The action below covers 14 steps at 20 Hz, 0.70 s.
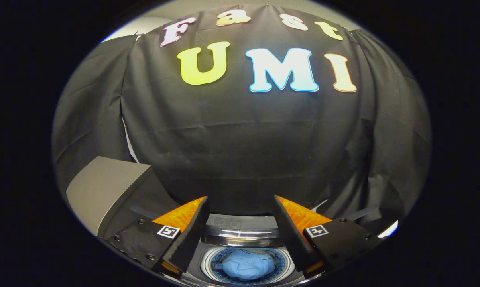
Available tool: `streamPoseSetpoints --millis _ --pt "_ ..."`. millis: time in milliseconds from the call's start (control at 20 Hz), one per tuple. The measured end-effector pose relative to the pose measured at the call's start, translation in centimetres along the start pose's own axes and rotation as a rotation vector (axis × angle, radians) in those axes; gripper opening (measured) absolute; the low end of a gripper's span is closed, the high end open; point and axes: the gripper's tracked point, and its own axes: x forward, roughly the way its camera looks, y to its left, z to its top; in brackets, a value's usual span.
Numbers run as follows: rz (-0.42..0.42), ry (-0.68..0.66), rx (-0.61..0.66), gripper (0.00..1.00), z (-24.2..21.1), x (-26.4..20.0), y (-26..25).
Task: Put the clothes into the washing machine and then close the washing machine lid.
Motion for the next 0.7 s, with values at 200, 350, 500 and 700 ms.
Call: streamPoseSetpoints --millis 200,350,500,700 --pt "-0.006 -0.019 0.003 0.98 -0.8 -1.1 0.1" --pt "-0.008 -0.038 0.0 0.98 -1.5 -2.0 0.3" --pt "-0.011 -0.073 0.0 0.99 -2.3 -3.2 0.5" --pt "-0.009 -0.089 0.0 0.98 -3.6 -4.3 0.6"
